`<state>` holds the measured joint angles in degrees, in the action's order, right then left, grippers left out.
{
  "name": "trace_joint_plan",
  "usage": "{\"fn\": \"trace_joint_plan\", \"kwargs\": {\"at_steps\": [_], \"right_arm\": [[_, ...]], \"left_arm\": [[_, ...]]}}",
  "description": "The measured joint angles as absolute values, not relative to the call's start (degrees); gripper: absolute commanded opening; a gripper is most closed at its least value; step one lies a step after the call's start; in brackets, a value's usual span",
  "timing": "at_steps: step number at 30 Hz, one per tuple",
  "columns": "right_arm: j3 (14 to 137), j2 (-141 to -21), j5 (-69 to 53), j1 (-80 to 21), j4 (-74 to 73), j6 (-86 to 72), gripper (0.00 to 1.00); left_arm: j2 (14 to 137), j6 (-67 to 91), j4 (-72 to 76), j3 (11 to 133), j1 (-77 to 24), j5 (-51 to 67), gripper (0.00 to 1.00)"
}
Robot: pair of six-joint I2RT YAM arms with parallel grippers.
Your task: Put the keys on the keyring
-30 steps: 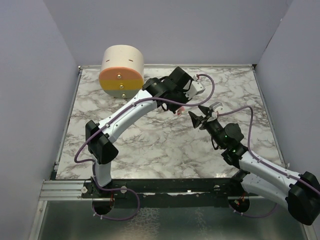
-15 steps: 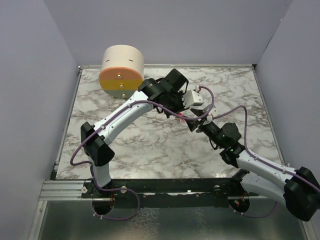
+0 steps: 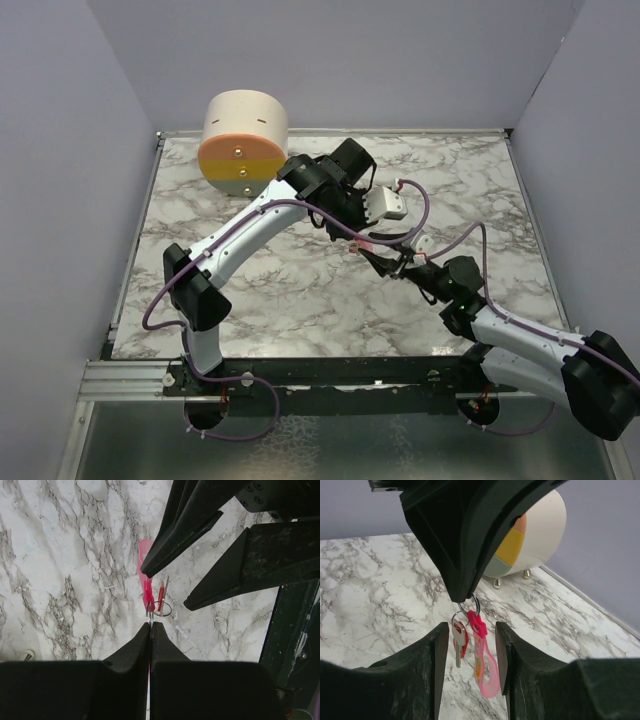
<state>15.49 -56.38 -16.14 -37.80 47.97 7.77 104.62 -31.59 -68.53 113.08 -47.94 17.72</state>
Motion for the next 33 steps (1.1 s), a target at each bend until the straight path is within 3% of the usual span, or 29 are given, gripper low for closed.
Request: {"fn": "trace_joint_plan", "kwargs": {"at_steps": [33], "right_arm": [[16.97, -60.66, -20.27, -37.36, 51.09, 9.96, 0.20]], "left_arm": [[106.43, -34.15, -72.34, 114.63, -48.10, 22.09, 0.00]]}}
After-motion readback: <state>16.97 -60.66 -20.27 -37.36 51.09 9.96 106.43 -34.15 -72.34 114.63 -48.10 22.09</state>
